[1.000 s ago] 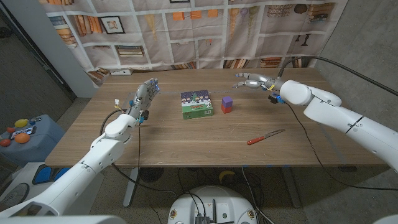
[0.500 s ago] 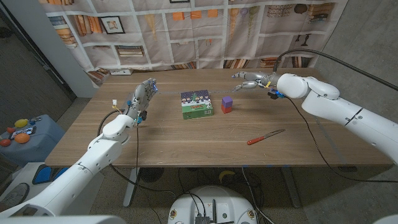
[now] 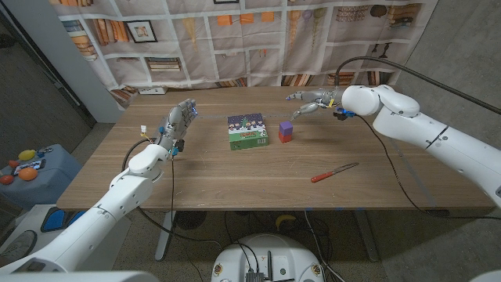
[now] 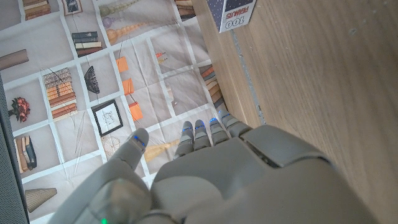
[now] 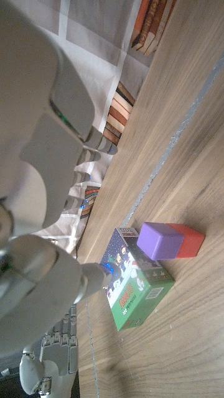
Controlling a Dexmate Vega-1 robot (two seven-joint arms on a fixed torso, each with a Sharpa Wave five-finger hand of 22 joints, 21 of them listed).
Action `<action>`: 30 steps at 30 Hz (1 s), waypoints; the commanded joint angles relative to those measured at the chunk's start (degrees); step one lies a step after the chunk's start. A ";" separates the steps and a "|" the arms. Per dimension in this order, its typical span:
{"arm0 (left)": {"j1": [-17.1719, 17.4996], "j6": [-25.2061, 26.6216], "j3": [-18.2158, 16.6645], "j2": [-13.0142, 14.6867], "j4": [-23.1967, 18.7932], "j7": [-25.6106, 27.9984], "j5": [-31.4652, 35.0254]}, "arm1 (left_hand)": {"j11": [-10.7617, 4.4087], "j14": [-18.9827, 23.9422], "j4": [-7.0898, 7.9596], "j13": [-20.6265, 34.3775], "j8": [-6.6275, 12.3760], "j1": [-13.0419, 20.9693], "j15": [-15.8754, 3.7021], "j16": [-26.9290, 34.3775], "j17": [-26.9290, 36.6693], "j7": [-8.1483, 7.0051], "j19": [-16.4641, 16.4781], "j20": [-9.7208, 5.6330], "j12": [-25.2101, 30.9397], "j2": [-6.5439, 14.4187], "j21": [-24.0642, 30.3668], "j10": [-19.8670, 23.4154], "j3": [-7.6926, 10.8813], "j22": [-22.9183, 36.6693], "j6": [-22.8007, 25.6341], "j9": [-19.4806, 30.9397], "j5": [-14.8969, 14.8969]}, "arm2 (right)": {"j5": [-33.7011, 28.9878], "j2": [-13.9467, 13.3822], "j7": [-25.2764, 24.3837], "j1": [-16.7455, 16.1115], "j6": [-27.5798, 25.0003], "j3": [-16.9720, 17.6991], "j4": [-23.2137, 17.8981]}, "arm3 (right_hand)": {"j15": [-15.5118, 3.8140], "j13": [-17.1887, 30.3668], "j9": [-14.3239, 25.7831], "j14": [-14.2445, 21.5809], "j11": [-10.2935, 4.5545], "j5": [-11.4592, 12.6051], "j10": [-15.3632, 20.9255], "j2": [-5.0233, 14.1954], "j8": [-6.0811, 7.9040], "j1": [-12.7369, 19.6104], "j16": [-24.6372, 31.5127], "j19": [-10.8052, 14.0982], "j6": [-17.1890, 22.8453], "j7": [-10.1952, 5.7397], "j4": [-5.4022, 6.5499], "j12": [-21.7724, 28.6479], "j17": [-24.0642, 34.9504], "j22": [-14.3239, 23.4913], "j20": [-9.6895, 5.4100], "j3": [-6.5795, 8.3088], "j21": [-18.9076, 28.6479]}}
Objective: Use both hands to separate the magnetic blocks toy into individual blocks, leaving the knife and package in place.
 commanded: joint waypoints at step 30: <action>2.38 -0.02 -1.00 -0.55 -1.58 3.17 0.03 | -0.48 2.02 0.02 0.17 0.09 -0.30 0.25 0.32 0.13 -0.07 0.58 -0.26 0.04 4.26 0.48 1.37 0.81 0.25 1.16 0.13 -0.26 | -13.10 6.35 10.44 6.04 5.79 -6.47 6.47 | 0.81 0.62 1.12 -4.56 2.05 0.78 -2.74 -2.57 2.52 4.87 1.15 -5.79 1.57 0.50 0.60 1.66 0.42 0.18 -1.60 1.32 0.59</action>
